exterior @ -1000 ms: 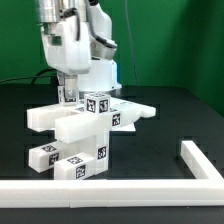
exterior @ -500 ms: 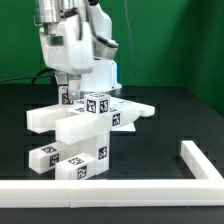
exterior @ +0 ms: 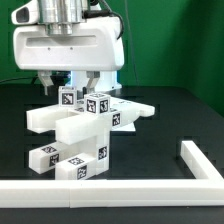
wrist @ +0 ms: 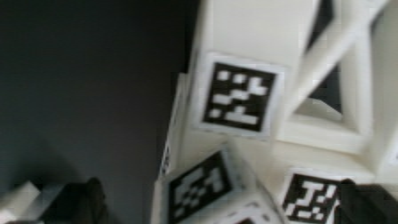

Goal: Assemble chair

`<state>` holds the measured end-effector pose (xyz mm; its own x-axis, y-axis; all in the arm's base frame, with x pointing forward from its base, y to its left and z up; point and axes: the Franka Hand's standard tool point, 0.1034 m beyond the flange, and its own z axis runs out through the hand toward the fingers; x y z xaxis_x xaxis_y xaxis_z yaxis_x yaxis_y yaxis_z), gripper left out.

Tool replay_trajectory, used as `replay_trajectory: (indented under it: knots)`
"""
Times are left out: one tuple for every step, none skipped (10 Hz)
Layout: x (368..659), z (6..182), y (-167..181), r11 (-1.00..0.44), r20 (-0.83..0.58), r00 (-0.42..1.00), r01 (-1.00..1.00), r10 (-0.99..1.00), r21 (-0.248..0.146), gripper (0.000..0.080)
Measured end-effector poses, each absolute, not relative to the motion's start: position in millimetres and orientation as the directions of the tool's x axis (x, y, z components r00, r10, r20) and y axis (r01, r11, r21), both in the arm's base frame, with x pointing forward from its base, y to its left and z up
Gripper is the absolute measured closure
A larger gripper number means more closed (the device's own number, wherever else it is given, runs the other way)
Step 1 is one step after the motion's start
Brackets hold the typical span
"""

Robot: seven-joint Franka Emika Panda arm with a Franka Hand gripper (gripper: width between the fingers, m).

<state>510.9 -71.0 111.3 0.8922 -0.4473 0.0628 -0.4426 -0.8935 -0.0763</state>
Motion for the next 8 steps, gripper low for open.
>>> replay_trajectory:
  knots:
    - [511.7,111.8,-72.0,-0.936,0.075,0.933,-0.347,-0.351,-0.064,0.0151]
    - [515.8,114.1,-75.5,-0.983,0.103,0.977,-0.182,-0.185,-0.032,0.0151]
    - [516.7,114.6,-76.7,-0.983,0.109,0.977,-0.180,-0.182,-0.030,0.0151]
    - [516.3,114.1,-76.5,-0.967,0.105,0.962,-0.250,-0.253,-0.037,0.0269]
    - [516.3,114.2,-76.8,-0.970,0.105,0.965,-0.239,-0.241,-0.034,0.0405]
    - [516.5,114.2,-76.5,-0.949,0.103,0.944,-0.311,-0.314,-0.043,0.0405]
    - [516.5,114.2,-76.5,-0.918,0.099,0.913,-0.393,-0.396,-0.052,0.0517]
    - [516.5,114.2,-76.5,-0.889,0.095,0.884,-0.453,-0.457,-0.058,0.0517]
